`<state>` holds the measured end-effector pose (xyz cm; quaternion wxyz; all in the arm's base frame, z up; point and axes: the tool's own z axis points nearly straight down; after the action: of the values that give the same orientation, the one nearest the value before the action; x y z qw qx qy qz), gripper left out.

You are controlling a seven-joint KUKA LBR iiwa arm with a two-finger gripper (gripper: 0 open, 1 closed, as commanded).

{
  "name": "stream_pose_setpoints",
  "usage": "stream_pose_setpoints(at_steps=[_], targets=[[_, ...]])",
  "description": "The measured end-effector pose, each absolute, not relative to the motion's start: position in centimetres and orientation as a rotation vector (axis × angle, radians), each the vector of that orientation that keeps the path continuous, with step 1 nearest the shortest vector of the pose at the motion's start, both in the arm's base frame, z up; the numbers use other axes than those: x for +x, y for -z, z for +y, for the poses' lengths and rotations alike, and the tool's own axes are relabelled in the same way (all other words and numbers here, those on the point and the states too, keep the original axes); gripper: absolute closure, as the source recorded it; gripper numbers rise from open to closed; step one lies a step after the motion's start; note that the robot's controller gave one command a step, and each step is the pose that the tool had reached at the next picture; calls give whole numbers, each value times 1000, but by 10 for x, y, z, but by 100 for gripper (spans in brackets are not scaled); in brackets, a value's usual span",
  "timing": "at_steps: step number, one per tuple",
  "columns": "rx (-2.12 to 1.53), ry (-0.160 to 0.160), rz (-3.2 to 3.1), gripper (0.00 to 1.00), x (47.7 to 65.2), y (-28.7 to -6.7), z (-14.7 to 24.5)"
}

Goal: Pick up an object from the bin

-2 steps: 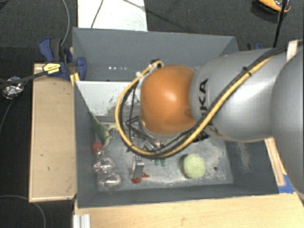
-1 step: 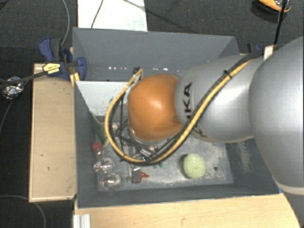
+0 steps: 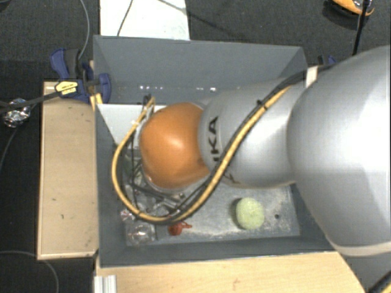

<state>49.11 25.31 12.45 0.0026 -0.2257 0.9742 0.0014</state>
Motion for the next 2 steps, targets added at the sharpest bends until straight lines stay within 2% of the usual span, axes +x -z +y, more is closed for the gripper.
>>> stream_pose_setpoints(at_steps=[1, 2], targets=[[-1117, -4, 2928, 0, 478, -139, 256], [-1560, -2, 2717, 0, 486, -84, 255]])
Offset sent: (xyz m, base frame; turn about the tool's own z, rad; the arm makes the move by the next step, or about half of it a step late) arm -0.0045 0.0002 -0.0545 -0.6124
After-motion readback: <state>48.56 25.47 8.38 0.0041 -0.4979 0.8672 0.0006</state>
